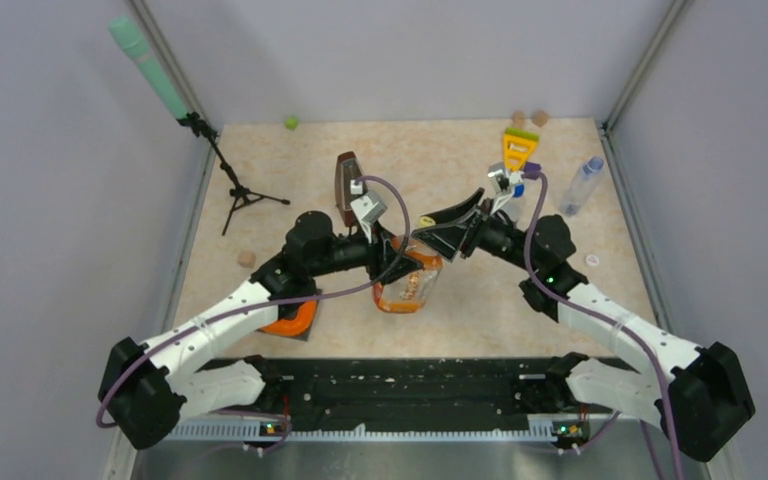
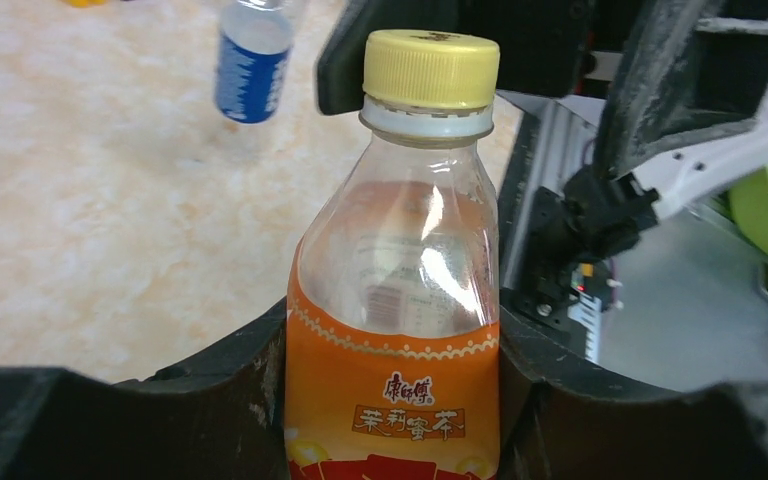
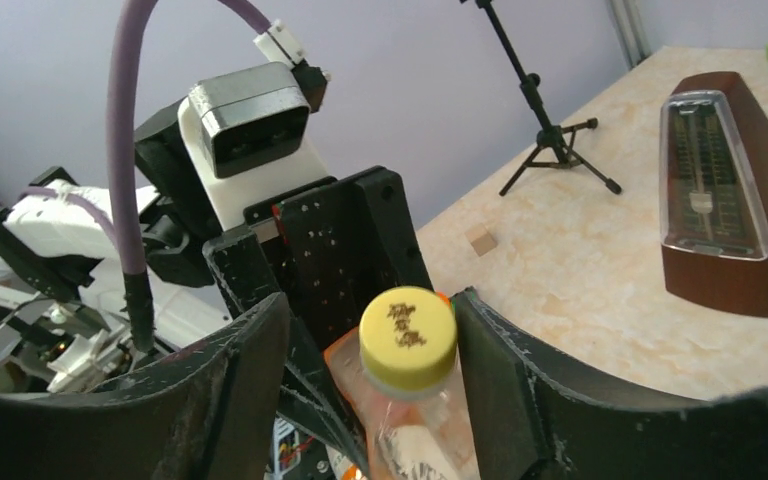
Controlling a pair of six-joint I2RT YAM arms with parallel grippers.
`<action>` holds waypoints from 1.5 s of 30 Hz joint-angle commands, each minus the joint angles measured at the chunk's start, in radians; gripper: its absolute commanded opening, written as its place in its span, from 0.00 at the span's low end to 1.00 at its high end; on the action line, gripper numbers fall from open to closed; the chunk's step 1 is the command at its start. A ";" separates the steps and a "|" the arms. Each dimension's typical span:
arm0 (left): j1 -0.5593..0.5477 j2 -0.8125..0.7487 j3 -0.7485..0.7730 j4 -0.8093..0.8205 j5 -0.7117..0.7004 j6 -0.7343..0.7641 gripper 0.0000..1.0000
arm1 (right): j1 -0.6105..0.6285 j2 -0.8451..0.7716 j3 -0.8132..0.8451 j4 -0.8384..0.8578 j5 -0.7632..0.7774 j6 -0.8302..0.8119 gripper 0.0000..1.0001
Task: Unscrew the bottle caps
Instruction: Unscrew the bottle cap from the plastic bottle.
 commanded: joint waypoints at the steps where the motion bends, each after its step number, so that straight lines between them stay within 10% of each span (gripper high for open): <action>1: 0.002 -0.042 0.079 -0.130 -0.182 0.091 0.00 | 0.010 -0.047 0.014 -0.003 0.081 -0.007 0.63; 24: -0.261 -0.005 0.167 -0.234 -0.701 0.175 0.00 | 0.017 -0.005 0.058 -0.127 0.188 -0.001 0.57; 35: -0.263 -0.013 0.168 -0.205 -0.669 0.203 0.00 | 0.019 0.016 0.053 -0.085 0.175 0.020 0.45; 45: -0.264 0.016 0.174 -0.208 -0.611 0.199 0.00 | 0.019 0.020 0.041 -0.037 0.210 0.047 0.56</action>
